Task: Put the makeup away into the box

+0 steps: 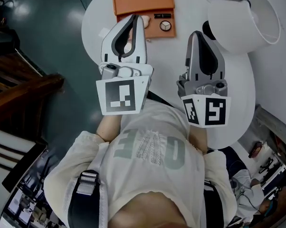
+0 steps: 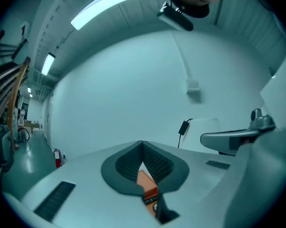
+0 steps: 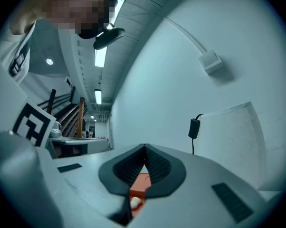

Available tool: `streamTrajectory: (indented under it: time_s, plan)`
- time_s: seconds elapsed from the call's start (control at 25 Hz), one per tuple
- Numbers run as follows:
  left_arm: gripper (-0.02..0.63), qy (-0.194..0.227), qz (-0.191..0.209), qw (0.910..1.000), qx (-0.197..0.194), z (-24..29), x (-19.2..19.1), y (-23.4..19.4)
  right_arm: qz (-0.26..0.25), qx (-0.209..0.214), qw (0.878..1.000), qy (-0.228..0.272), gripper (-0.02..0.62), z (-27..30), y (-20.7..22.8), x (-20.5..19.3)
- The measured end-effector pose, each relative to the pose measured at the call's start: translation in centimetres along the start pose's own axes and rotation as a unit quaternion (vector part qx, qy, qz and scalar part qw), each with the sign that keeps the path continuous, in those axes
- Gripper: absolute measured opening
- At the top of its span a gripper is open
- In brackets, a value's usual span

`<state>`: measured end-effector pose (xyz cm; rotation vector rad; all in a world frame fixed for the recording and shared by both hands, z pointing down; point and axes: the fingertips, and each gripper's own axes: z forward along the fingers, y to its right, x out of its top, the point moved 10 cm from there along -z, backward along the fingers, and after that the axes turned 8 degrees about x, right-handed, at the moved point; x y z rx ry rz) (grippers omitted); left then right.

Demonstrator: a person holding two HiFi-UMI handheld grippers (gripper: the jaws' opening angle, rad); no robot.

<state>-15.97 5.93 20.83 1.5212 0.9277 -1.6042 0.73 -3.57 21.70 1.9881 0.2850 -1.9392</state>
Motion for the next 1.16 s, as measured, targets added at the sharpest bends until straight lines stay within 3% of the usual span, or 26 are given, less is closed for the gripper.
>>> streamTrajectory:
  time_s: [0.24,0.52,1.16]
  plan:
    - [0.008,0.004,0.002,1.0,-0.001,-1.8,-0.2,0.0,-0.025,-0.01,1.0,-0.008,0.005,-0.3,-0.5,0.3]
    - [0.008,-0.002,0.01,0.9995,0.03,-1.8,-0.9,-0.5,-0.028,-0.015,0.999,-0.009,0.005,-0.7,-0.6,0.3]
    - [0.008,-0.007,0.016,0.9993,0.032,-2.0,-1.1,-0.6,-0.038,-0.018,0.999,-0.019,0.005,-0.8,-0.8,0.0]
